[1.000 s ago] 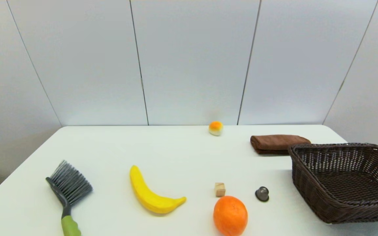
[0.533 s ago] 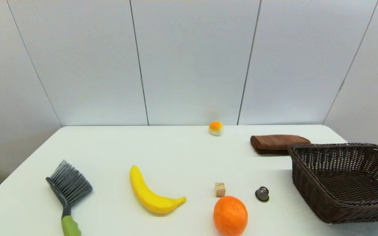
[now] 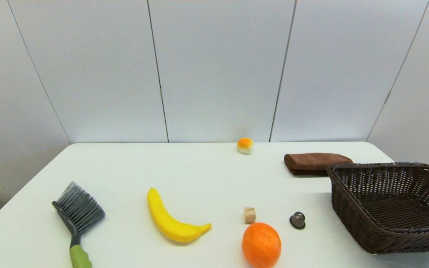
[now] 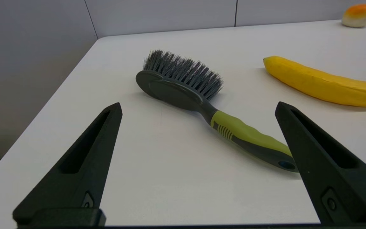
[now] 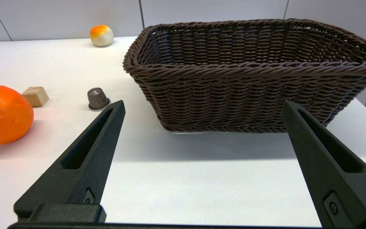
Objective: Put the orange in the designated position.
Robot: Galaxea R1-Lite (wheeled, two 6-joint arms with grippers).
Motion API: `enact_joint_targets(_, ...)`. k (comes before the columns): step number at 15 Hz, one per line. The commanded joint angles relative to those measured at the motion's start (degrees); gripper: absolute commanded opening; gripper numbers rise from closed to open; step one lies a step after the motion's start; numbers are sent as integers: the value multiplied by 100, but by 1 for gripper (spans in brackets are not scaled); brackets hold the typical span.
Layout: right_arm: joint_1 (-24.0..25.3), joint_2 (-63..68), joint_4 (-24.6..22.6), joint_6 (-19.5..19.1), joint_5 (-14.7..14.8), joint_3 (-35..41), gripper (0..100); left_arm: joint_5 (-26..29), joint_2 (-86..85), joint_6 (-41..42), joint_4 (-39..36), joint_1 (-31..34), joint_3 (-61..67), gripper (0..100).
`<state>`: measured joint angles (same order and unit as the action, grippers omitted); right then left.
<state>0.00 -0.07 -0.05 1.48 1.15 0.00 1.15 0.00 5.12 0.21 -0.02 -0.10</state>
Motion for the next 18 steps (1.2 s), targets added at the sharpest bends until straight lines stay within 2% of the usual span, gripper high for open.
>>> enact_joint_targets(1,0,-1,-4,2,0,0,100,8,0,-46,6,-6,1,100)
enact_joint_targets(18,0,-1,-4,2,0,0,100,8,0,-81,14,2,1,100)
